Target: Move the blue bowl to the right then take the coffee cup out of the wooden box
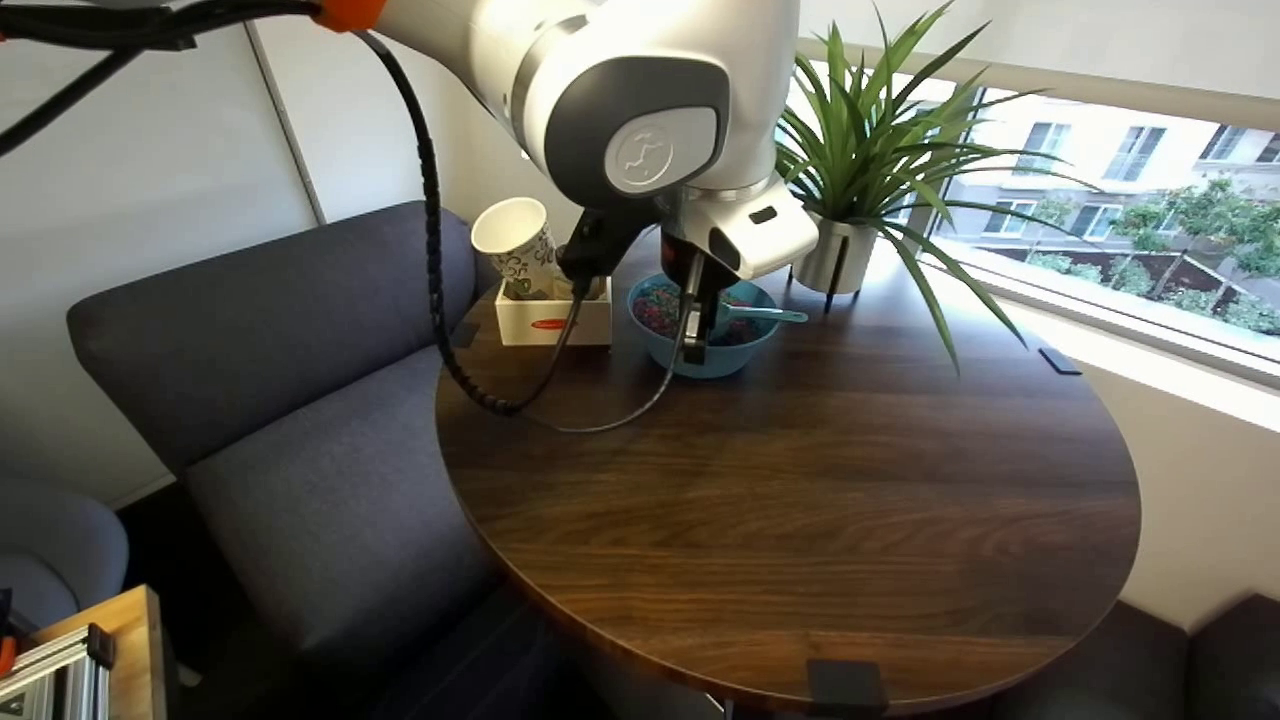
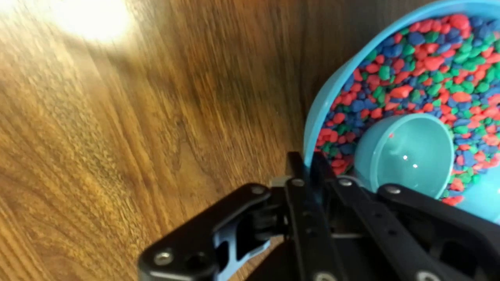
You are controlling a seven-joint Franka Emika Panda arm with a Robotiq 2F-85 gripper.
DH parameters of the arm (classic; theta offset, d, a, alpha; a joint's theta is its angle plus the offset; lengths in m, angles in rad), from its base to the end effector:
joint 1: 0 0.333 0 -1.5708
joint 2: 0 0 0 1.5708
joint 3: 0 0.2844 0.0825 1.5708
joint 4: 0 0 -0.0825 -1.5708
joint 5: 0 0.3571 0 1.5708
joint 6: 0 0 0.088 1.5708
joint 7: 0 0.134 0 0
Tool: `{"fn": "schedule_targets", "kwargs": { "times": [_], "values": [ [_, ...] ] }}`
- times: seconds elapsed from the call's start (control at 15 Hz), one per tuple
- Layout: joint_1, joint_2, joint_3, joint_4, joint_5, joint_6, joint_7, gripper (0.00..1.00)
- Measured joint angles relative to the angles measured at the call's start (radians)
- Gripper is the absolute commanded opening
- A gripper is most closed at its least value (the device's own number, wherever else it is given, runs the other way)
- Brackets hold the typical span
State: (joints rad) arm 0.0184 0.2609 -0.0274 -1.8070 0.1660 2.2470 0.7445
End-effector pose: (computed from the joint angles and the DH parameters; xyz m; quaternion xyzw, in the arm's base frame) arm 0.6171 0.0035 0.3731 -0.9066 0.4072 -0.0598 0.0933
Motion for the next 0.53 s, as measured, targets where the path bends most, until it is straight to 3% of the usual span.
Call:
{"fn": "schedule_targets", "kwargs": {
  "times": [0.53],
  "values": [
    [-0.013,-0.001,-0.087,-0.010,-0.105,0.070,0.024,0.02]
  ]
}}
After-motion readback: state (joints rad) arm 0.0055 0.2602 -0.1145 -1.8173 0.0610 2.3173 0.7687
